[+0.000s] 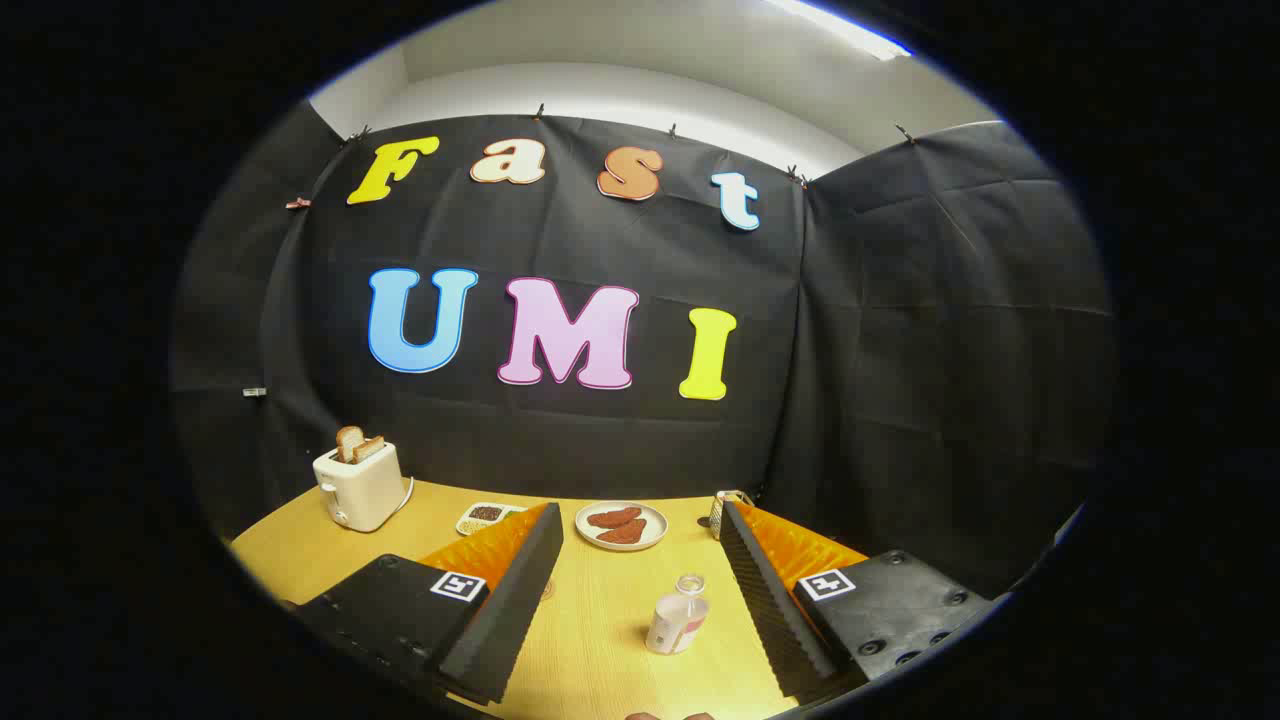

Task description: Take the bottle from table, then pour the juice into the cup, finally place the bottle on the coaster

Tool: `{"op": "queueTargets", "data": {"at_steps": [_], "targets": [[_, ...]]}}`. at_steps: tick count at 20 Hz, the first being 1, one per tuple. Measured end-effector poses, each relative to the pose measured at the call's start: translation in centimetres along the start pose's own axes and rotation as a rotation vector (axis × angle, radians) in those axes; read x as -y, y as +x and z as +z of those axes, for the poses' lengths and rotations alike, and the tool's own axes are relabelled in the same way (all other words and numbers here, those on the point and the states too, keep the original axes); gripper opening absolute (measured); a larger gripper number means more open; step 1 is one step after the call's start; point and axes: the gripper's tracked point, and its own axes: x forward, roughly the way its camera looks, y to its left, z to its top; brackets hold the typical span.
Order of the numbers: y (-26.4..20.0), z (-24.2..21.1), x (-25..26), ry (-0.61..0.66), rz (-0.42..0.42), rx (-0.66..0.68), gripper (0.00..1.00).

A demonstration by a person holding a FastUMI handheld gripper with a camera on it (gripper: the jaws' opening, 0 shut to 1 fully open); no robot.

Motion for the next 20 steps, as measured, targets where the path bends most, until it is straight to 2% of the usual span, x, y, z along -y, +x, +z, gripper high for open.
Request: {"op": "queueTargets", "data": {"at_steps": [12,20], "targets": [[1.8,-2.1,1.7,0.038,0.009,-0.064,0.97],[4.4,-5.7,3.4,0.056,0.118,-0.089,0.97]]}}
